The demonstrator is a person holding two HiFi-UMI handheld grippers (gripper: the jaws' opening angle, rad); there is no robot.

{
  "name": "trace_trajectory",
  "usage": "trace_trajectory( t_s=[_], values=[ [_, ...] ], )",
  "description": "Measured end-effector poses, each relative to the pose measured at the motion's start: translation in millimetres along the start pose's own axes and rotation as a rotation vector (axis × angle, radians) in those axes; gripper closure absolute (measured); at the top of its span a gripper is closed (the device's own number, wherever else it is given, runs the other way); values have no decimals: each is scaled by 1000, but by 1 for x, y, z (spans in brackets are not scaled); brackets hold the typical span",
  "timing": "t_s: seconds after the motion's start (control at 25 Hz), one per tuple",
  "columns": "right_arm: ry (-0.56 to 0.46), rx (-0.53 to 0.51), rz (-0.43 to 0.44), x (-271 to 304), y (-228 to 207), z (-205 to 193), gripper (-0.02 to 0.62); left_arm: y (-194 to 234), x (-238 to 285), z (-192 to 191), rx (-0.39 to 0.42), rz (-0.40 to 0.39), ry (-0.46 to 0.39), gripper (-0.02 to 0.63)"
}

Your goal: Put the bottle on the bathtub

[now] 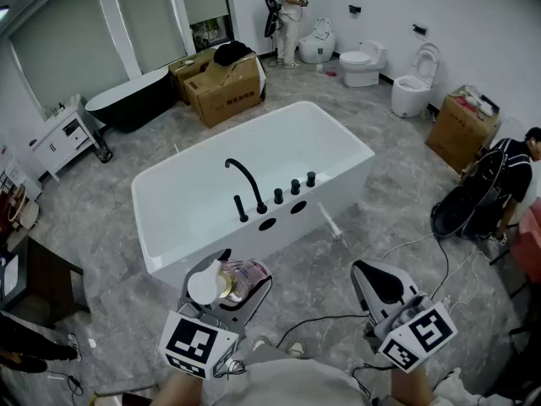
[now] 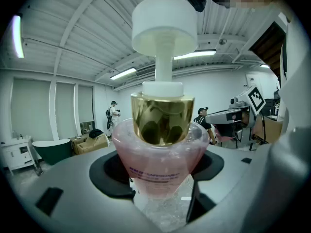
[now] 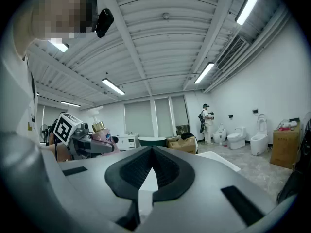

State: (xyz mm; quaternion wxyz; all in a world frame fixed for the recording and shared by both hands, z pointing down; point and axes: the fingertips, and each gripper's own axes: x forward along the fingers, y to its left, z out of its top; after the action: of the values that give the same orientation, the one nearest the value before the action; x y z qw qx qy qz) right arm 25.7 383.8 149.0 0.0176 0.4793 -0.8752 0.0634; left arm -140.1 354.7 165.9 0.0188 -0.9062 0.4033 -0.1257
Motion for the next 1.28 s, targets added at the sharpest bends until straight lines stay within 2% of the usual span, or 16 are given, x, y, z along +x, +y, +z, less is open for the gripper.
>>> trace_trajectory(
  t_s=[0.24,0.52,0.64,1.04,1.28],
  values=[
    [-14,28,31,-1,-2,-2,569,-8,11,-6,-20,-41,18,265],
    [13,-1,-5,-7,-25,-7,569,-11,30,-3,-22,-53,18,264],
    [17,21,-19,-13,-39,-6,569,-9,40,-5,-19,-54,31,264],
    [50,50,-14,18,-50,-31,569,13,74,-10,6,-85,-5,264],
    [84,53,-15,52,-77,-42,569,43,128,-24,3,-97,-16,264]
  ],
)
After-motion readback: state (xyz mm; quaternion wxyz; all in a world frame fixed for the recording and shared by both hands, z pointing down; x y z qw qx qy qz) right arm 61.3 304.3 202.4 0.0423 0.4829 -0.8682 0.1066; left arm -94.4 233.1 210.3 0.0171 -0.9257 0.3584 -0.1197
